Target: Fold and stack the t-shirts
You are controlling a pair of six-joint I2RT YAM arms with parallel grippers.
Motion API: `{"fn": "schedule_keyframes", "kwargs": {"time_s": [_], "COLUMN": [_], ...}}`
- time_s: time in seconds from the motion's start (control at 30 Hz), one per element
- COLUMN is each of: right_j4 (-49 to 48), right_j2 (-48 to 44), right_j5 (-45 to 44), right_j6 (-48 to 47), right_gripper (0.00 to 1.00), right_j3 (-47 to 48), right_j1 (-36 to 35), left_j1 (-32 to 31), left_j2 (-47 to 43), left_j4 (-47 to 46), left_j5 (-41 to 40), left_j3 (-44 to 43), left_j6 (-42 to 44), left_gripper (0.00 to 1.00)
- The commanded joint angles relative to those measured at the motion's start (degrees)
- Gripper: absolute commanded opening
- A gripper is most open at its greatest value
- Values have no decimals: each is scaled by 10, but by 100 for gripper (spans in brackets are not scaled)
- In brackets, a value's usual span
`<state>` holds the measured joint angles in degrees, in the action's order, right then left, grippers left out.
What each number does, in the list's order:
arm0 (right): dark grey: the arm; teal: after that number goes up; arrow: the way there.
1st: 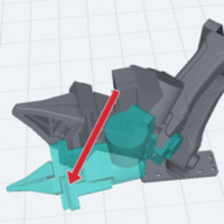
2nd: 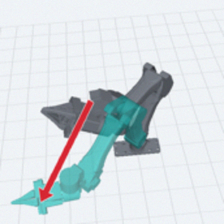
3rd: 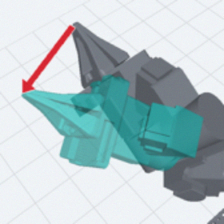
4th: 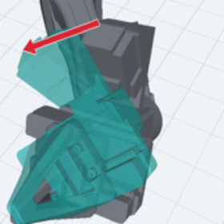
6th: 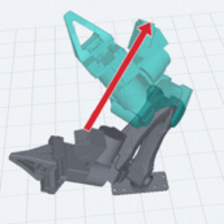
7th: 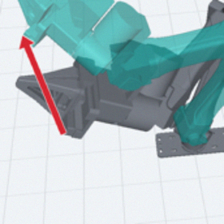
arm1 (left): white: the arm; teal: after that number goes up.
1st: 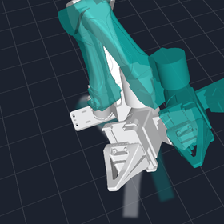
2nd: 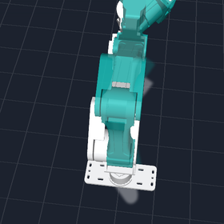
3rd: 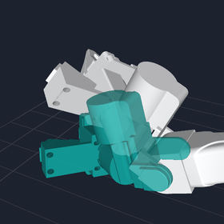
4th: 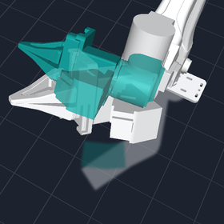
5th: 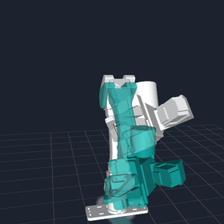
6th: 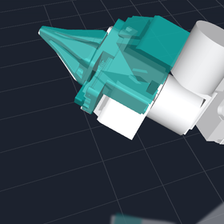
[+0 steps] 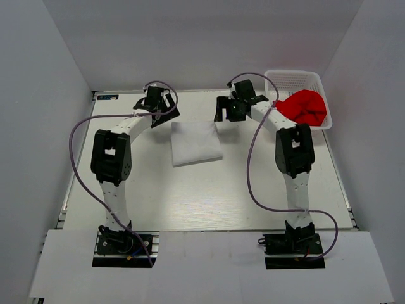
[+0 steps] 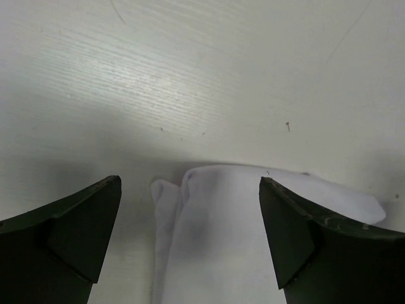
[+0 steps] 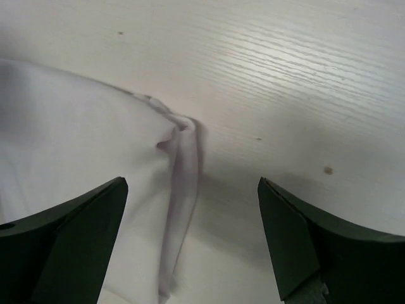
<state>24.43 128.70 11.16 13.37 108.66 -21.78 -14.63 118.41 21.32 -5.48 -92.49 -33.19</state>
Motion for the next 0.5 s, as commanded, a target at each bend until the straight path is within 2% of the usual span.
{"fn": "schedule_keyframes", "kwargs": {"time_s": [0.0,0.03,0.2,0.33,0.47], "right_j4": [-55,-71,-115,-171,-229], "right_j2": [-98,-107,-186,-196,-166], "right_j5": [44,51,103,177,251], "right_j6": [-20,-16,-16,-1,30], "right_gripper": [89,89,91,91,91], "right_j3": [-106,-124,-235,-272,-250], "right_j1": [-7,-7,-19,-27,-36], "left_j1": [-1,-7,-21,-21,-21], "left_j2": [-74,-98,-118,-113,-101], "left_j4": [-32,-43,-59,-59,-72], "left_j5": [47,56,92,86,99], "left_j3": [63,102,166,190,197], "left_j6": [13,13,24,19,14], "left_gripper": [100,100,100,92,91]}}
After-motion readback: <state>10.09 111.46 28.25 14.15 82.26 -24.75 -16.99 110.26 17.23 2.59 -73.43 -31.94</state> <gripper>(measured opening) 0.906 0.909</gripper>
